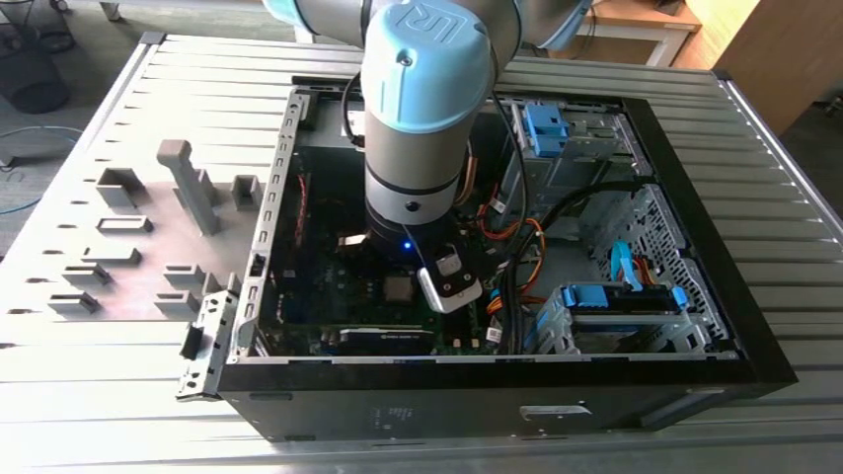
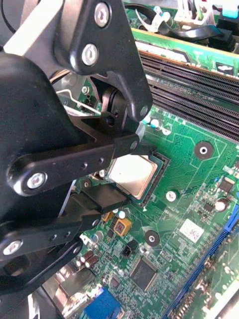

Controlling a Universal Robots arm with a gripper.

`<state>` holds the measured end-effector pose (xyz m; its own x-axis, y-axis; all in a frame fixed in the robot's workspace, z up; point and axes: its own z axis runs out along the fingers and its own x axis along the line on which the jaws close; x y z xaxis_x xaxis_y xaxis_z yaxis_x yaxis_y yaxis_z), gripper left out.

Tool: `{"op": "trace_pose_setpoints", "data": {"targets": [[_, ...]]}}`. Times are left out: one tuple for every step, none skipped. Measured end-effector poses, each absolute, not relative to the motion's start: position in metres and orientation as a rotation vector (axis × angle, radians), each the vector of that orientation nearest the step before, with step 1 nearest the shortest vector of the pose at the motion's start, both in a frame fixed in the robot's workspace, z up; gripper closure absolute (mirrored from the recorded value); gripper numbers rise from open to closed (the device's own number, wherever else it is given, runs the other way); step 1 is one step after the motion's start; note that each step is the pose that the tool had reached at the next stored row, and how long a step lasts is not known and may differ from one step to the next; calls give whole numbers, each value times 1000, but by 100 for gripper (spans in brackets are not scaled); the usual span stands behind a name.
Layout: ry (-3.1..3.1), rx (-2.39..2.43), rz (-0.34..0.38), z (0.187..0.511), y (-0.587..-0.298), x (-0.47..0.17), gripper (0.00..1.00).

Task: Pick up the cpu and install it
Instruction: 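Place the cpu into insertion slot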

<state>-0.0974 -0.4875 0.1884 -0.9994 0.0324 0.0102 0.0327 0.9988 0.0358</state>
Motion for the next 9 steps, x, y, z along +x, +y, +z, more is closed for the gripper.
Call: {"op": "trace_pose_setpoints", "data": {"targets": [[-3131,-50,-56,188,-488,-97,53],[-3131,-48,-56,188,-488,-97,53],[-3131,-46,-56,188,-488,-97,53],[-3131,-43,-56,188,-488,-97,53],[-3131,-42,-56,188,-488,-97,53],[-3131,-42,-56,188,-488,-97,53],[-3131,-42,-56,188,-488,-97,53],[-3131,-42,-56,188,-488,-97,53],[-3131,-42,-56,188,-488,-97,53]]}}
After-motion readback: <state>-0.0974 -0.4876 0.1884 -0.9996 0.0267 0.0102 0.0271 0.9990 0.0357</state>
